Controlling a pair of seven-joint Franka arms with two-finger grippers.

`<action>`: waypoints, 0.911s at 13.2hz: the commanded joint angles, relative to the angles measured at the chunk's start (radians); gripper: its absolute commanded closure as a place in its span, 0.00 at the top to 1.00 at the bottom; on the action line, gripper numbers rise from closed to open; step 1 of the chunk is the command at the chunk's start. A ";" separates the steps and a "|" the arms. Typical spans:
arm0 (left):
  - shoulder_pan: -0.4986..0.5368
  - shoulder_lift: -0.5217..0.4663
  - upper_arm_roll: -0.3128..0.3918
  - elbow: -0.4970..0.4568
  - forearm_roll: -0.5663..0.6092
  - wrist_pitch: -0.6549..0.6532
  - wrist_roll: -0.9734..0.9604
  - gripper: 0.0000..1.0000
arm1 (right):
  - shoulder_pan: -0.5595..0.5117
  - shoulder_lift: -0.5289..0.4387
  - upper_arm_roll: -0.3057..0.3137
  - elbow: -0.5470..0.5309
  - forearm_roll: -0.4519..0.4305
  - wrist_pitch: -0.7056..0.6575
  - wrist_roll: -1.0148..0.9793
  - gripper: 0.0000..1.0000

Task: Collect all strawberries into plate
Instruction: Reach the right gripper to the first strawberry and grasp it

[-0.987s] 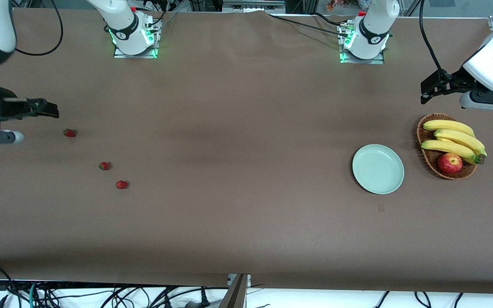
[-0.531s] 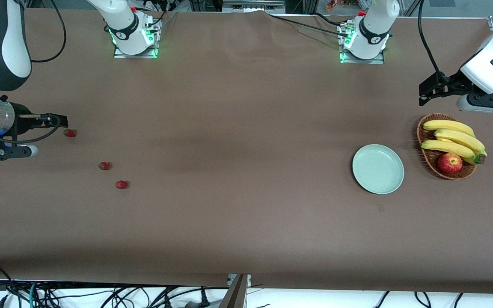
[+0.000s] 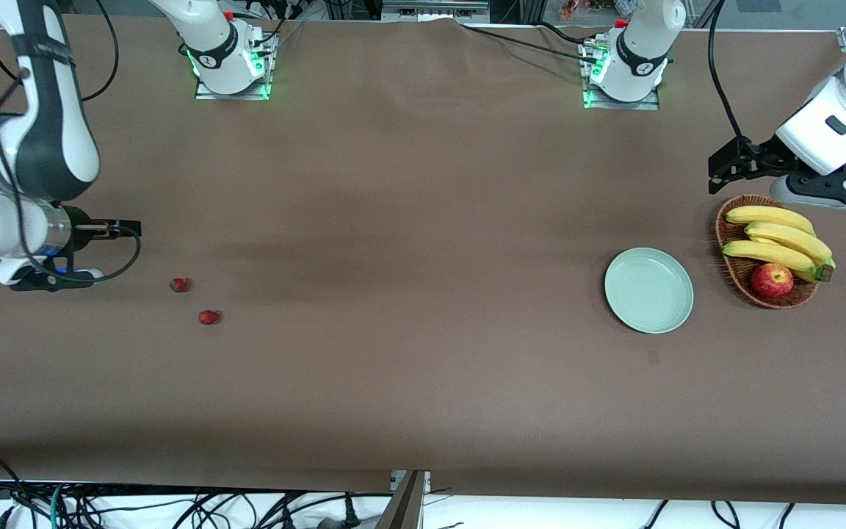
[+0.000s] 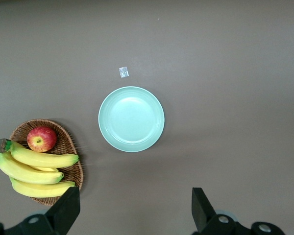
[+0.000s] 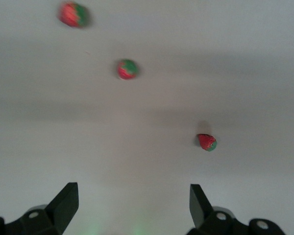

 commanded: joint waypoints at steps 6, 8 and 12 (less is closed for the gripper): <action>0.000 0.011 -0.001 0.031 -0.014 -0.010 -0.004 1.00 | -0.042 -0.002 -0.165 -0.425 -0.069 0.513 -0.258 1.00; 0.000 0.011 -0.001 0.031 -0.014 -0.010 0.002 1.00 | -0.046 0.038 -0.202 -0.456 -0.071 0.622 -0.339 1.00; 0.004 0.011 0.001 0.031 -0.014 -0.010 0.002 1.00 | -0.054 0.101 -0.227 -0.459 -0.069 0.725 -0.386 1.00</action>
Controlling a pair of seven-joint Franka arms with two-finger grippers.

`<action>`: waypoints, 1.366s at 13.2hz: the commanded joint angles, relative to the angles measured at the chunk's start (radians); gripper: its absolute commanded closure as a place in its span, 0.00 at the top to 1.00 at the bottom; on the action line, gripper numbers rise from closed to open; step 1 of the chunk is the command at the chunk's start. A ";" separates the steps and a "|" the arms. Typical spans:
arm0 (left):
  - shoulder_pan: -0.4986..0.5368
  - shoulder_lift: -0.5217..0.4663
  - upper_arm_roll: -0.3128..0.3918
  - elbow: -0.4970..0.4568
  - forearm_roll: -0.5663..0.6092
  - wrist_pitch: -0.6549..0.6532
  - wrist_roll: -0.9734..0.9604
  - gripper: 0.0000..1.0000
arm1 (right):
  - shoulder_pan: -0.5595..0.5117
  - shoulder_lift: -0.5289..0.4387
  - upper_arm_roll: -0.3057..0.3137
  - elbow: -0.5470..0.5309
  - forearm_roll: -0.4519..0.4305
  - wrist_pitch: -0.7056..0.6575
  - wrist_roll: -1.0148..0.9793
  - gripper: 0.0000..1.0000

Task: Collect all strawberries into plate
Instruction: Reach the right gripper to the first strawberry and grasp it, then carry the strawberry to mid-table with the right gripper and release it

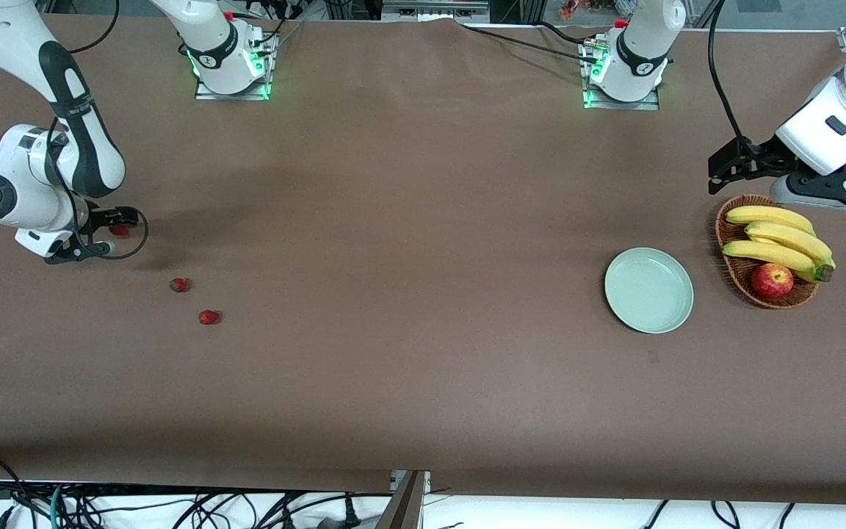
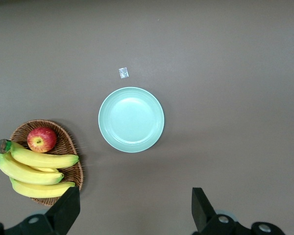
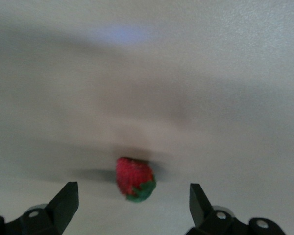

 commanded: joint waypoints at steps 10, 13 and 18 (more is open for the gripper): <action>0.004 0.011 0.001 0.026 -0.014 -0.012 0.003 1.00 | -0.007 0.016 0.002 -0.007 -0.011 0.026 -0.024 0.10; 0.004 0.011 0.001 0.027 -0.014 -0.012 0.003 1.00 | -0.004 0.000 0.023 0.008 -0.007 0.016 -0.024 0.00; 0.004 0.011 0.001 0.027 -0.014 -0.012 0.003 1.00 | -0.003 -0.054 0.273 0.194 0.074 -0.228 0.019 0.00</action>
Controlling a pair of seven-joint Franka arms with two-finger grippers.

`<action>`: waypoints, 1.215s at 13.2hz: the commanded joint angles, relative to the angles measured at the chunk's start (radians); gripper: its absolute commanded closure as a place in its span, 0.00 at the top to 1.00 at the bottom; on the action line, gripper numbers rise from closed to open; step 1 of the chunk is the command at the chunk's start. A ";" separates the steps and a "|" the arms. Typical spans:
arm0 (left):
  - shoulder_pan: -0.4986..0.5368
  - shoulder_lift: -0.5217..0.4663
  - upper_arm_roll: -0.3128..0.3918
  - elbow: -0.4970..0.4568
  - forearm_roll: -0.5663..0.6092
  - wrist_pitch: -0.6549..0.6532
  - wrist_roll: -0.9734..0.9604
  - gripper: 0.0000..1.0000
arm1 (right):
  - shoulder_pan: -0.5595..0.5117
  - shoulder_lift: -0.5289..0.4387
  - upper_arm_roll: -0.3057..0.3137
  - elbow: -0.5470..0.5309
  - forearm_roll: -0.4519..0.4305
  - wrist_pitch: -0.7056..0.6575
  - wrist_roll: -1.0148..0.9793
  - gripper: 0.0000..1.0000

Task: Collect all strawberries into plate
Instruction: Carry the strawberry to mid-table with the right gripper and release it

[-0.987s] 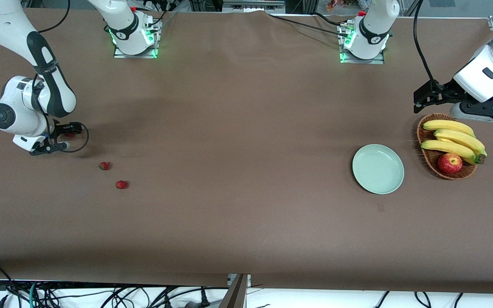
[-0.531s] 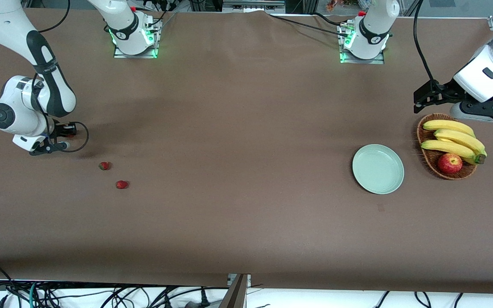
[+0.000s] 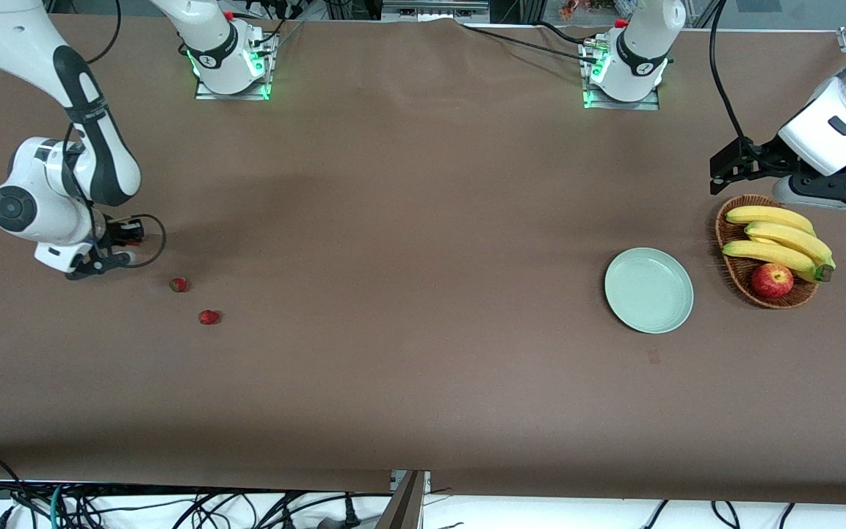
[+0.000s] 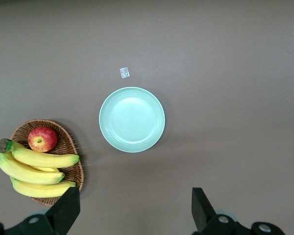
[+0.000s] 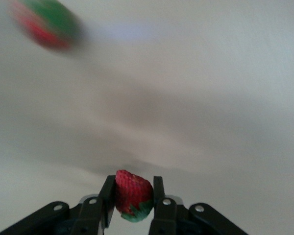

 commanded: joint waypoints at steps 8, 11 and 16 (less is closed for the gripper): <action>0.002 0.011 0.000 0.026 -0.014 -0.012 0.003 1.00 | 0.216 0.168 0.356 0.406 0.127 -0.132 0.825 0.00; 0.002 0.011 0.000 0.026 -0.014 -0.012 0.003 1.00 | 0.364 0.310 0.362 0.592 0.130 -0.121 1.039 0.00; 0.002 0.011 0.000 0.026 -0.014 -0.012 0.003 1.00 | 0.565 0.504 0.361 0.773 0.124 0.096 1.368 0.00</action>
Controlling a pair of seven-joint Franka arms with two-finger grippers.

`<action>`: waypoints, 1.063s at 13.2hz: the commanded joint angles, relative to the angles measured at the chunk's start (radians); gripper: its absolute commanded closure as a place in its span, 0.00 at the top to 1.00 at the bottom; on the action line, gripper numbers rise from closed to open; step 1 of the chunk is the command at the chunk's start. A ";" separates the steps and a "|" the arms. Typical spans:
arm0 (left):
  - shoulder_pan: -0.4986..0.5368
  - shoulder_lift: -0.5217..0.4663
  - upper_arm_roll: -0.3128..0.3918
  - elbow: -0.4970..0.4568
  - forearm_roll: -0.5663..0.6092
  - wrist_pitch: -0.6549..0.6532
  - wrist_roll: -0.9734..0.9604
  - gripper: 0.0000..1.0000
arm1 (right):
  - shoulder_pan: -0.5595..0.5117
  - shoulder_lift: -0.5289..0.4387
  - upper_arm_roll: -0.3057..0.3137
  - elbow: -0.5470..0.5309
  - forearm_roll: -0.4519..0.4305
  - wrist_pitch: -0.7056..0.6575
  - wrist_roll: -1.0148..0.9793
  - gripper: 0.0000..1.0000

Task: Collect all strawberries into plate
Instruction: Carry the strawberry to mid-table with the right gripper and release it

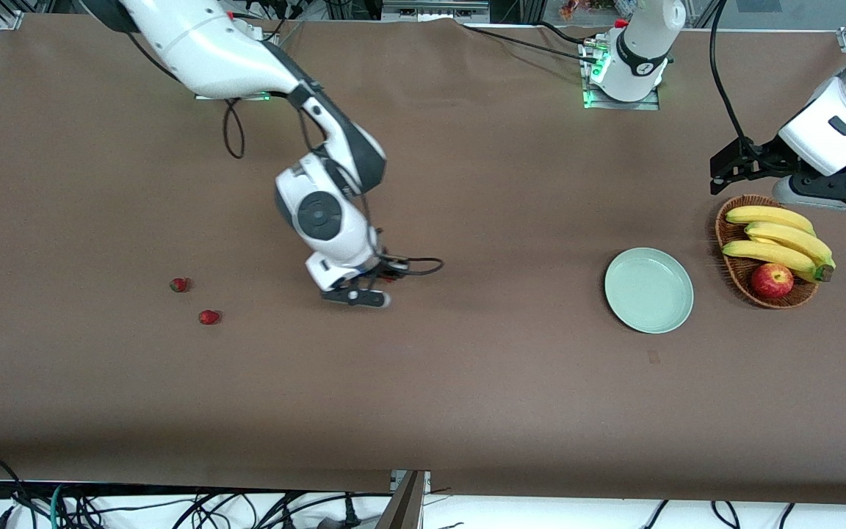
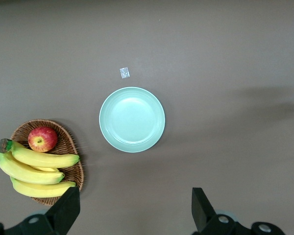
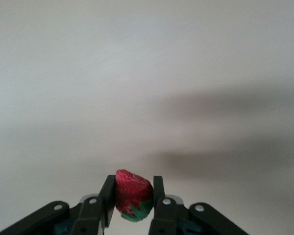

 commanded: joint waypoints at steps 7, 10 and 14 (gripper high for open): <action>0.001 0.011 0.000 0.026 -0.014 -0.012 0.002 1.00 | 0.174 0.213 -0.005 0.188 0.000 0.222 0.186 0.22; 0.001 0.011 0.000 0.028 -0.014 -0.012 -0.004 1.00 | 0.158 0.184 -0.004 0.188 -0.002 0.220 0.171 1.00; 0.003 0.011 0.000 0.026 -0.014 -0.012 -0.006 1.00 | 0.035 0.040 -0.004 0.137 0.003 0.063 0.066 1.00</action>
